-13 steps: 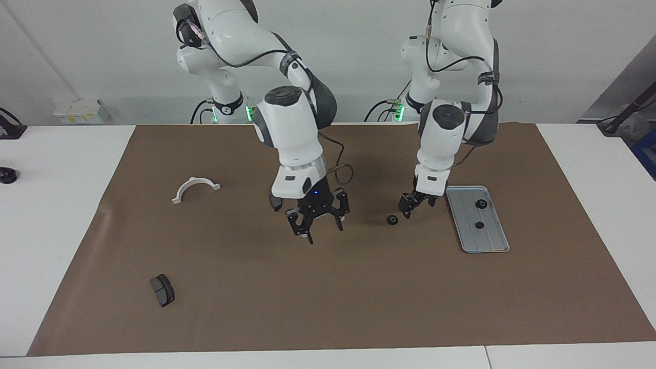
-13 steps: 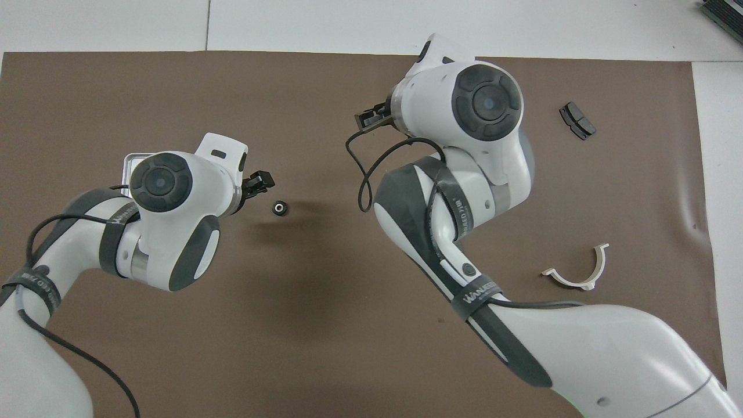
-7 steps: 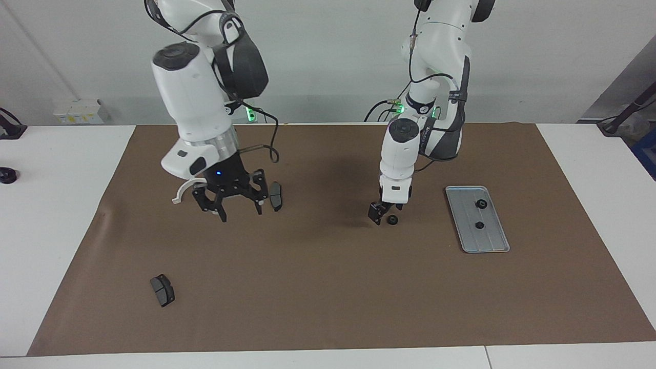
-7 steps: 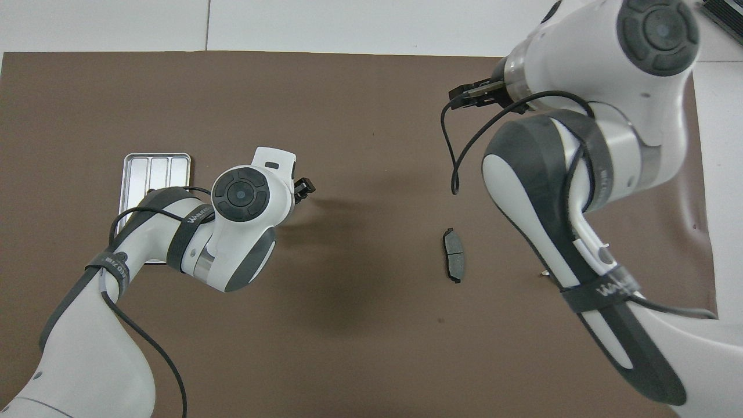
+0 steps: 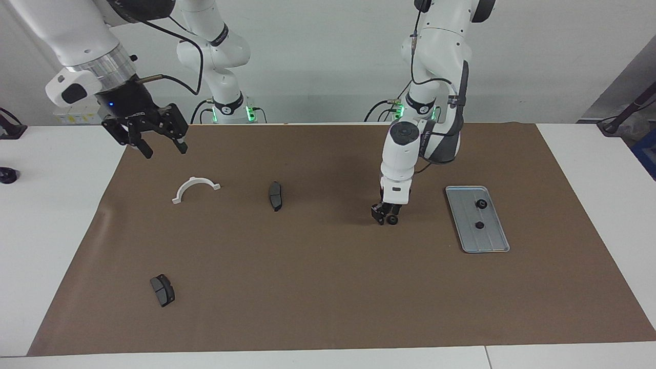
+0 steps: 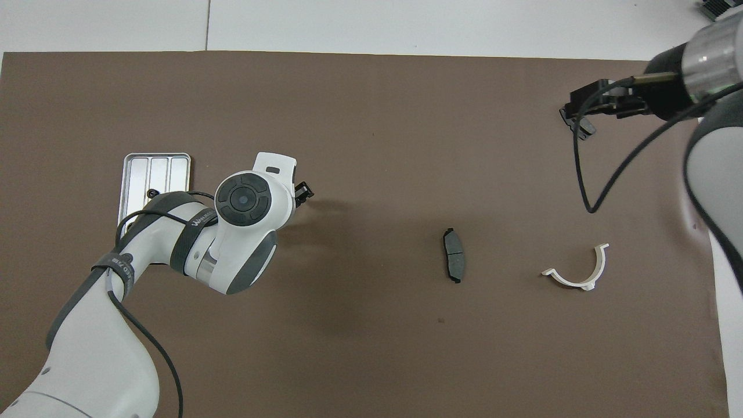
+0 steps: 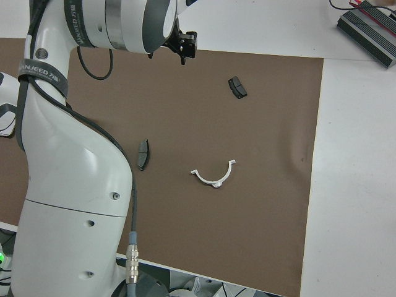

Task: Pick bearing gear from pile to tray
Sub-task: 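Carry the bearing to the tray while the right gripper returns to rest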

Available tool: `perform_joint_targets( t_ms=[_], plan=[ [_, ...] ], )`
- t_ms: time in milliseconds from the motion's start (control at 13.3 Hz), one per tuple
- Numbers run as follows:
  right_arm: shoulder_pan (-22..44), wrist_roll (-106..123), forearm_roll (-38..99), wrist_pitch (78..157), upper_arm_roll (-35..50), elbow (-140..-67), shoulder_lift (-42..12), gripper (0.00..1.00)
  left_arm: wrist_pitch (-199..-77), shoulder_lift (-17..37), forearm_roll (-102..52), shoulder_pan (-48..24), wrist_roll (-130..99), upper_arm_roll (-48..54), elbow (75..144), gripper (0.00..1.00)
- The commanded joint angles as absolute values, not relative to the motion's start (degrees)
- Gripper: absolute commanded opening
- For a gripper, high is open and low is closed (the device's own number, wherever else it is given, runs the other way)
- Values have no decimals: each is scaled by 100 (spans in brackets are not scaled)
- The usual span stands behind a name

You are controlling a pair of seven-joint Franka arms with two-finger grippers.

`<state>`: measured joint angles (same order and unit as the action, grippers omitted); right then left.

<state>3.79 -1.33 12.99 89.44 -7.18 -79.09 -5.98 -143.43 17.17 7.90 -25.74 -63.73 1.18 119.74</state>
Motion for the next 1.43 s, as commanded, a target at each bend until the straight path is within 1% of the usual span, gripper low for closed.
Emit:
perform_joint_targets(
  t_ms=[0,75,150,226,301,376,451,677,752,903,1128,1354],
  plan=[
    [378,271,1600,8912,-1045,-8751,-151,87,-14537,1679,914,-2566,-6329,88,12112,62],
    [378,377,1591,8956,-1081,-9006,-36,87,-14537,1679,914,-2558,-6311,79,12103,59],
    [378,378,1547,9026,-1081,-9191,52,88,-14546,1687,914,-2540,-6250,79,12094,54],
    [369,395,1477,9061,-1081,-9263,79,98,-14546,1687,914,-2523,-6101,79,12076,46],
    [378,378,1407,9035,-1081,-9264,70,100,-14546,1687,914,-2470,-5960,70,12076,29],
    [369,369,1380,9026,-1081,-9264,70,100,-14537,1696,914,-2418,-5889,79,12067,3],
    [352,343,1380,9035,-1081,-9264,62,100,-14520,1696,914,-2417,-5854,70,12059,0],
    [351,334,1284,9114,-1090,-9255,53,100,-14275,1661,914,-2408,-5810,70,11875,0],
    [386,325,1013,9114,-1090,-9264,61,100,-14056,1583,914,-2400,-5792,44,11787,0],
    [588,334,22,9158,-1046,-9360,79,100,-13599,1163,914,-2076,-5443,44,11725,0],
    [589,308,-88,9272,-1037,-9378,79,100,-13035,704,730,-1382,-4337,70,11803,0],
    [694,272,-465,9431,-906,-9466,18,100,-12893,536,510,-837,-3281,62,12040,0]
  ],
)
